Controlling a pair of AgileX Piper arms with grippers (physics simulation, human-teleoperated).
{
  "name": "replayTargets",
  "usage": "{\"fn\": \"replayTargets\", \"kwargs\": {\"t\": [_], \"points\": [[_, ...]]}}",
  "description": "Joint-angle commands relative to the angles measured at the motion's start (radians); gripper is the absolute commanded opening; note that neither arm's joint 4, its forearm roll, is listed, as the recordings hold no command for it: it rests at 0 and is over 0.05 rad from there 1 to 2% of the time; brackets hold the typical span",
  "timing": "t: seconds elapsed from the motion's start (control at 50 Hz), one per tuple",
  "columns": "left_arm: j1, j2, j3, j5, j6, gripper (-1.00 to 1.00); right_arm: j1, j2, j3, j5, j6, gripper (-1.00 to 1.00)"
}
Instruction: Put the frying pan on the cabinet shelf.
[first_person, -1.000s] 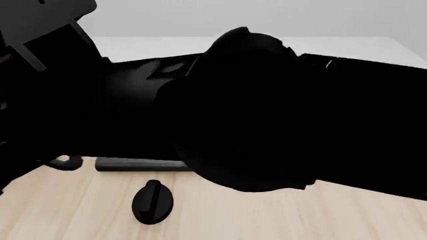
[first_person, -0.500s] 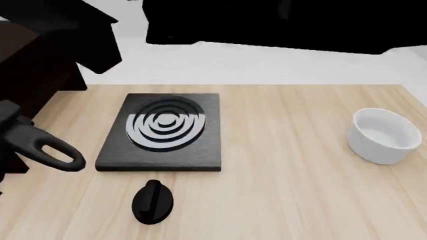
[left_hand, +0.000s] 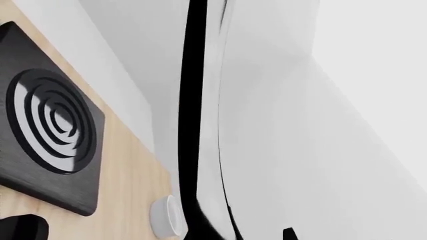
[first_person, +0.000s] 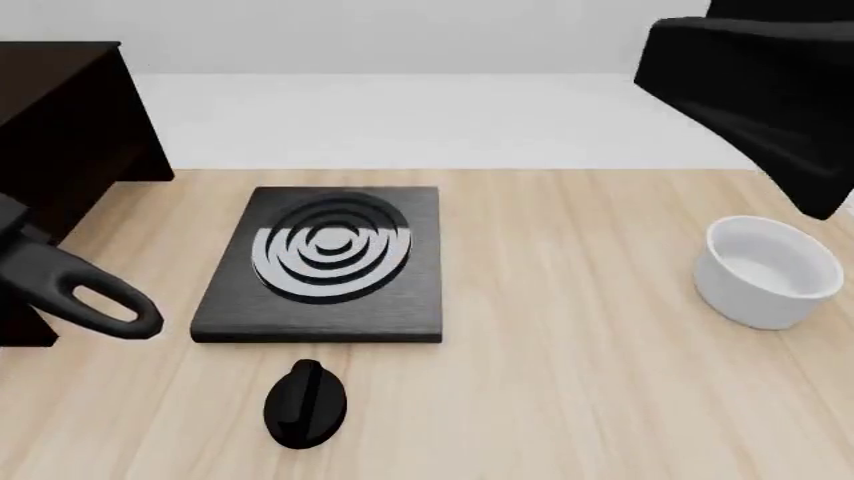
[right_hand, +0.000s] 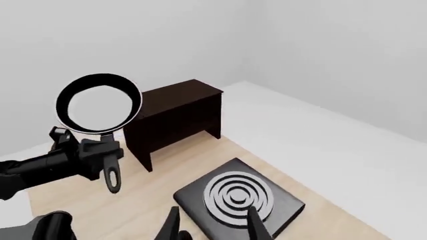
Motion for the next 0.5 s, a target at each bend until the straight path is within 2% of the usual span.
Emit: {"fn": "replayTargets", "kwargs": {"t": [0.02, 0.06, 0.08, 0.1, 0.14, 0.18, 0.2, 0.28, 0.34, 0.42, 0.5], "points": [[0.005, -0.006, -0.017, 0.002, 0.017, -1.00, -0.144, -0.303, 0.199, 0.072, 0.018, 1.00], [0.007, -0.006, -0.011, -0.003, 0.017, -1.00, -0.176, -0.361, 0.213, 0.097, 0.041, 1.00], [0.008, -0.007, -0.011, -0.002, 0.017, -1.00, -0.222, -0.417, 0.228, 0.132, 0.094, 1.00], [0.017, -0.009, -0.009, -0.003, 0.012, -1.00, -0.256, -0.464, 0.239, 0.155, 0.120, 1.00], [0.015, -0.006, -0.014, -0.003, 0.009, -1.00, -0.286, -0.498, 0.259, 0.171, 0.142, 1.00], [0.014, -0.001, -0.013, -0.014, -0.002, -1.00, -0.301, -0.528, 0.280, 0.183, 0.144, 1.00], [0.011, 0.012, -0.025, -0.017, 0.009, -1.00, -0.345, -0.563, 0.288, 0.211, 0.139, 1.00], [0.013, 0.037, -0.047, -0.034, 0.007, -1.00, -0.407, -0.644, 0.288, 0.257, 0.176, 1.00], [0.019, 0.050, -0.056, -0.047, 0.005, -1.00, -0.452, -0.689, 0.296, 0.277, 0.174, 1.00], [0.023, 0.084, -0.076, -0.067, 0.015, -1.00, -0.445, -0.693, 0.330, 0.259, 0.183, 1.00], [0.023, 0.119, -0.116, -0.087, 0.013, -1.00, -0.451, -0.694, 0.351, 0.246, 0.165, 1.00]]}}
